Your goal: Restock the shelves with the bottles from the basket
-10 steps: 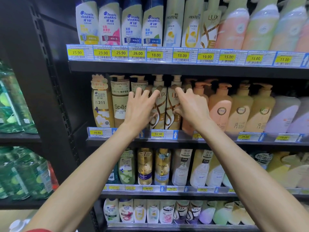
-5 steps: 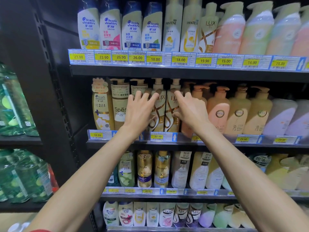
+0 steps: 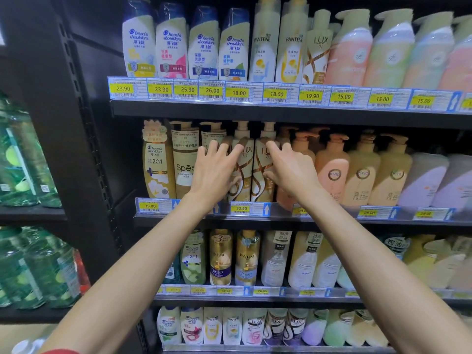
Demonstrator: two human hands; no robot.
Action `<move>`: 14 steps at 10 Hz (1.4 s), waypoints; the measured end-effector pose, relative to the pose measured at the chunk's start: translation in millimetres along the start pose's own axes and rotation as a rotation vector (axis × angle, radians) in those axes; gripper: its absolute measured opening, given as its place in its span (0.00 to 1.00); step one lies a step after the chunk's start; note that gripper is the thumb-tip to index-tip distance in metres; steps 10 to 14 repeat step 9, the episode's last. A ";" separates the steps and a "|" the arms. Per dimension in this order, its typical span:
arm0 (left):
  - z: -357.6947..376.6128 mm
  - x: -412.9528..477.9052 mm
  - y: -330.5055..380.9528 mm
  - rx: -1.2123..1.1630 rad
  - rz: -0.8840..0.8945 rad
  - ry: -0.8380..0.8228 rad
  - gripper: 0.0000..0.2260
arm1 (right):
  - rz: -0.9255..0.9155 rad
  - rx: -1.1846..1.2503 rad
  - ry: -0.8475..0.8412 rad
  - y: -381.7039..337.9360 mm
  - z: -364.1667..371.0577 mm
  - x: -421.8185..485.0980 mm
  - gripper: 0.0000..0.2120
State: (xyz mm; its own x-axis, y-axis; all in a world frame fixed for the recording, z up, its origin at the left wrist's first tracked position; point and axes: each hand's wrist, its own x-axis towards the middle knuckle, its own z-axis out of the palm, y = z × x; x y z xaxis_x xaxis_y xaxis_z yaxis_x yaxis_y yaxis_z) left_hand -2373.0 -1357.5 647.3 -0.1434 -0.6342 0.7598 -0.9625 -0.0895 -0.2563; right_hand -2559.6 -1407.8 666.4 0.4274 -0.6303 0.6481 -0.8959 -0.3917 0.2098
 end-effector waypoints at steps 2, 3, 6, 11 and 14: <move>-18.4 -2.6 -4.9 -0.228 -0.021 -0.091 0.29 | 0.021 0.054 -0.047 -6.7 -13.6 -0.8 0.24; -28.7 -9.4 -14.4 -0.253 -0.016 -0.159 0.29 | 0.039 0.045 -0.056 -14.2 -21.6 -6.1 0.25; -28.5 -56.8 -41.1 -0.225 0.037 -0.351 0.29 | 0.027 -0.008 -0.225 -38.6 -26.5 -55.0 0.28; -25.4 -85.4 -58.9 -0.205 0.005 -0.480 0.30 | 0.085 -0.019 -0.405 -42.6 -33.8 -71.6 0.30; -25.4 -85.4 -58.9 -0.205 0.005 -0.480 0.30 | 0.085 -0.019 -0.405 -42.6 -33.8 -71.6 0.30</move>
